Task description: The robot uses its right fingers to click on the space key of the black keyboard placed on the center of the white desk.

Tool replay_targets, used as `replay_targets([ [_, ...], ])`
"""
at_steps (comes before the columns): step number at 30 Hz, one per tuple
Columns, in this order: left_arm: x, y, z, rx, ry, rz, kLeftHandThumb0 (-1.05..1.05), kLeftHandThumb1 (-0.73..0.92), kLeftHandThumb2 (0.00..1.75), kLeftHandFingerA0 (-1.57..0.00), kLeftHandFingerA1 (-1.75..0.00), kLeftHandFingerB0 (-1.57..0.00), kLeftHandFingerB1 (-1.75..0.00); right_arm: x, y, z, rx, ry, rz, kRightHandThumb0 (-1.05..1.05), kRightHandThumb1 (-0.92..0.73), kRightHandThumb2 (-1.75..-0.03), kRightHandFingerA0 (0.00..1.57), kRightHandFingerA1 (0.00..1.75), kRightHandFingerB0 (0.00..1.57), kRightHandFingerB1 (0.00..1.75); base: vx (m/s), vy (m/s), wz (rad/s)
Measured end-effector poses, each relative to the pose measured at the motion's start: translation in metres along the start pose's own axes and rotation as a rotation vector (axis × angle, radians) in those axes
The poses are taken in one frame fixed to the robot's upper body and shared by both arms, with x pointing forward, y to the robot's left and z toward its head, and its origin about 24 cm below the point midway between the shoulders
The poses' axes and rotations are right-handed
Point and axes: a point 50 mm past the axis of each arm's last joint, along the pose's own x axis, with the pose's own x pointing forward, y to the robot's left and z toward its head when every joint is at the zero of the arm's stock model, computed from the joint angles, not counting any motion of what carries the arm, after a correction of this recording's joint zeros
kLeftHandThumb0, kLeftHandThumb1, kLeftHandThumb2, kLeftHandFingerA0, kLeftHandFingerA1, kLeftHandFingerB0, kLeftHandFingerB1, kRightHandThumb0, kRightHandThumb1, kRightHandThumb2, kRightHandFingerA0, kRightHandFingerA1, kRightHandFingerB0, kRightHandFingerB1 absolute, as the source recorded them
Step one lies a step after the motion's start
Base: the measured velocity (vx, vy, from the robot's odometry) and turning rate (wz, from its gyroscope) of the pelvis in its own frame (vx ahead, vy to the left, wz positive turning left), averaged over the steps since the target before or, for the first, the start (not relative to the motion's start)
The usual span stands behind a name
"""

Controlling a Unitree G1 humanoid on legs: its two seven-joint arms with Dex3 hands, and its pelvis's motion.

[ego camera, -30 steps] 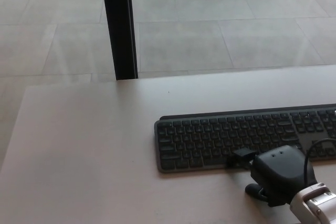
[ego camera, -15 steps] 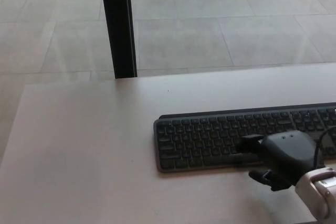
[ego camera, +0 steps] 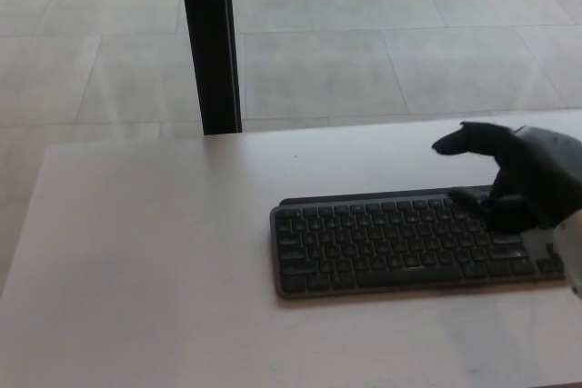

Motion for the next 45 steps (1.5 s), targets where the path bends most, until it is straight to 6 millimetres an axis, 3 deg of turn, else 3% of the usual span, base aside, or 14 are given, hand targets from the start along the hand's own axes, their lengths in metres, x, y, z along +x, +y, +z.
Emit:
replay_targets([
  [7,0.000,0.000,0.000,0.001,0.000,0.000,-0.52,0.62,0.59,-0.75,-0.81,-0.66,-0.61,-0.004,-0.053,-0.030,0.051,0.104,-0.143,-0.54,-0.54,-0.59,1.06,0.57,0.76,0.45,0.00,0.000,0.00],
  [19,0.000,0.000,0.000,0.001,0.001,0.000,-0.52,0.62,0.58,-0.77,-0.79,-0.68,-0.61,-0.053,-0.130,-0.101,0.111,0.345,-0.381,-0.62,-0.53,-0.55,0.85,0.80,0.67,0.64,0.00,0.000,0.00],
  [21,0.000,0.000,0.000,0.001,0.001,0.000,-0.52,0.62,0.58,-0.78,-0.79,-0.68,-0.62,-0.064,-0.135,-0.114,0.129,0.395,-0.406,-0.58,-0.55,-0.61,0.92,1.03,0.59,0.76,0.00,0.000,0.00],
  [24,0.000,0.000,-0.001,0.002,0.001,0.001,-0.51,0.62,0.59,-0.76,-0.80,-0.65,-0.62,-0.083,-0.138,-0.133,0.173,0.472,-0.445,-0.54,-0.54,-0.61,0.75,1.01,0.58,0.76,0.00,0.000,0.00],
  [25,0.000,0.000,0.000,0.001,0.001,0.000,-0.52,0.62,0.58,-0.76,-0.78,-0.66,-0.61,-0.091,-0.138,-0.141,0.193,0.506,-0.460,-0.55,-0.58,-0.63,0.86,1.04,0.55,0.77,0.00,0.000,0.00],
  [28,0.000,0.000,0.000,0.001,0.001,0.000,-0.53,0.63,0.59,-0.74,-0.77,-0.64,-0.61,-0.115,-0.137,-0.164,0.250,0.603,-0.502,-0.55,-0.58,-0.65,0.70,1.05,0.55,0.80,0.00,0.000,0.00],
  [29,0.000,0.000,-0.001,0.001,0.001,0.000,-0.52,0.64,0.59,-0.74,-0.77,-0.63,-0.60,-0.124,-0.137,-0.171,0.272,0.637,-0.520,-0.54,-0.56,-0.65,0.76,1.08,0.68,0.95,0.00,0.000,0.00],
  [33,0.000,0.000,-0.001,0.002,0.002,0.001,-0.53,0.62,0.58,-0.80,-0.76,-0.65,-0.60,-0.154,-0.134,-0.193,0.360,0.747,-0.595,-0.55,-0.59,-0.64,0.70,1.07,0.68,0.95,0.00,0.000,0.00],
  [34,0.000,0.001,-0.001,0.001,0.002,0.001,-0.53,0.63,0.59,-0.81,-0.78,-0.68,-0.64,-0.164,-0.132,-0.200,0.394,0.779,-0.622,-0.52,-0.61,-0.67,0.89,1.24,0.67,1.00,0.00,0.000,0.00],
  [36,0.000,0.001,-0.001,0.001,0.003,0.001,-0.53,0.63,0.59,-0.81,-0.78,-0.68,-0.64,-0.179,-0.128,-0.209,0.454,0.830,-0.671,-0.52,-0.61,-0.67,0.89,1.24,0.67,1.00,0.00,0.000,0.00],
  [38,0.000,0.001,-0.001,0.002,0.003,0.002,-0.52,0.63,0.59,-0.78,-0.78,-0.66,-0.62,-0.195,-0.121,-0.218,0.520,0.881,-0.722,-0.51,-0.62,-0.67,0.67,1.20,0.65,1.02,0.00,0.000,0.00],
  [40,0.000,0.001,-0.001,0.002,0.003,0.002,-0.53,0.63,0.59,-0.76,-0.77,-0.68,-0.62,-0.210,-0.111,-0.226,0.590,0.933,-0.768,-0.57,-0.64,-0.67,0.74,1.40,0.60,1.02,0.00,0.000,0.00],
  [43,0.000,0.001,-0.002,0.002,0.004,0.003,-0.52,0.63,0.59,-0.78,-0.79,-0.68,-0.61,-0.231,-0.093,-0.234,0.693,1.003,-0.840,-0.66,-0.66,-0.65,0.65,1.30,0.57,1.01,0.00,0.000,0.00],
  [45,0.000,0.002,-0.002,0.003,0.004,0.003,-0.51,0.64,0.59,-0.75,-0.79,-0.67,-0.60,-0.241,-0.084,-0.238,0.746,1.039,-0.877,-0.74,-0.70,-0.62,0.61,1.05,0.60,0.96,0.00,0.000,0.00],
])
